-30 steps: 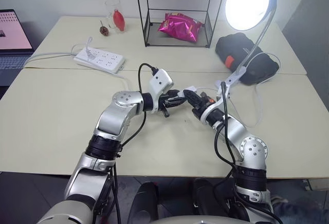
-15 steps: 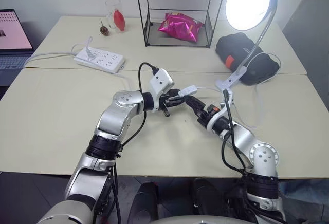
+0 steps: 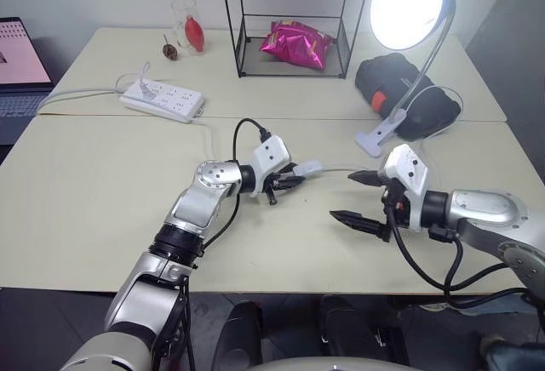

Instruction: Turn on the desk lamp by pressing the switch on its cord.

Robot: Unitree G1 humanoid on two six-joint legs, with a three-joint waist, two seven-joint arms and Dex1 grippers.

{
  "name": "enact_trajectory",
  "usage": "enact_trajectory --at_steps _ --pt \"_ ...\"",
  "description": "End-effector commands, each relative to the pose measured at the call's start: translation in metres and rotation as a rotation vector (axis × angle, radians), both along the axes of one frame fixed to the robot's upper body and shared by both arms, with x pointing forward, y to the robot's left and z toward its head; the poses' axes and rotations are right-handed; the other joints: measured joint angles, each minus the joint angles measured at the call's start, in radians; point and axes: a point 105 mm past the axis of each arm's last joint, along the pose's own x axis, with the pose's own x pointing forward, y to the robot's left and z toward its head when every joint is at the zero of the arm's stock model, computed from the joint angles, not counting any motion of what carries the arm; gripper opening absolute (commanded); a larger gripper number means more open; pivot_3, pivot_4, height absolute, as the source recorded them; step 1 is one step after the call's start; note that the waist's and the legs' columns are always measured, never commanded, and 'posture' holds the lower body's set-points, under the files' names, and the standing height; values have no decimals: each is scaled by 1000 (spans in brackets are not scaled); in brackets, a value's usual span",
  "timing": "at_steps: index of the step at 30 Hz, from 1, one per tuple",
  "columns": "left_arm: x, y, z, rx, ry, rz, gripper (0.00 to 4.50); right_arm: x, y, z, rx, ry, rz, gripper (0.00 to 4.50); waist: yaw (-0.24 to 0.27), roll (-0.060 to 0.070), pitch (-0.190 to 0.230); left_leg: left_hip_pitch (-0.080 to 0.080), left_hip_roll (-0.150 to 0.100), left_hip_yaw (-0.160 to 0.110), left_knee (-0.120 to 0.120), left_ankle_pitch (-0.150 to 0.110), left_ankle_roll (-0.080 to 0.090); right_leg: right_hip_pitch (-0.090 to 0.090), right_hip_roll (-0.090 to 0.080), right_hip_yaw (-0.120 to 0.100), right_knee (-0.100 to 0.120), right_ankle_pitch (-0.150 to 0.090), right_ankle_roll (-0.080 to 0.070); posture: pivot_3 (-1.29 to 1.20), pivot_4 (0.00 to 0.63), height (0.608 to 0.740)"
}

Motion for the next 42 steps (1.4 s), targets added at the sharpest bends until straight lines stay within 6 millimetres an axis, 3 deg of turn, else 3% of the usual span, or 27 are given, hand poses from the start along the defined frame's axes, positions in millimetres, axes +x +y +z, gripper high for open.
enact_trajectory --at_steps 1,9,11,12,20,24,29,34,38,42 --pt "1 0 -3 32 -57 -31 1085 4 -7 15 -28 -94 55 4500 1 0 0 0 0 0 0 0 0 0 0 0 0 0 0 0 150 740" --pt "0 4 -10 28 -58 -50 1085 20 -29 15 -74 -131 9 4500 6 0 0 0 0 0 1 0 0 0 -1 0 1 0 0 0 150 740" --pt "-1 4 -8 -2 -37 -47 1784 25 -33 15 -84 -146 -3 4500 6 0 0 0 0 0 1 0 0 0 -1 0 1 0 0 0 150 740" --pt "-1 4 -6 -11 -31 -52 1814 27 -35 15 -86 -152 -11 4500 6 0 0 0 0 0 1 0 0 0 -1 0 1 0 0 0 150 740" --pt "-1 17 3 -18 -35 -45 3545 35 -34 18 -70 -172 -16 4500 6 0 0 1 0 0 1 0 0 0 -1 0 1 0 0 0 150 740" --pt "-13 34 32 -51 -76 -66 4410 38 -41 19 -72 -191 -31 4500 3 0 0 0 0 0 1 0 0 0 -1 0 1 0 0 0 150 740" --pt "-22 66 64 -28 -150 27 4410 41 -51 26 -35 -227 -41 4500 6 0 0 1 0 -1 0 0 0 0 -1 -1 2 0 0 0 150 740" --pt "-45 95 86 -51 -167 79 4410 37 -72 45 -6 -275 -47 4500 6 0 1 1 0 0 1 0 0 1 -1 0 1 0 0 0 150 740" --pt "-57 108 91 -65 -136 110 4410 34 -83 54 -4 -274 -42 4500 11 0 1 1 1 0 0 0 0 1 -1 -1 1 0 -1 0 150 740" --pt "-66 111 90 -80 -108 103 4410 32 -78 57 -19 -262 0 4500 13 0 1 2 1 0 1 0 0 1 -1 0 2 0 0 0 150 740"
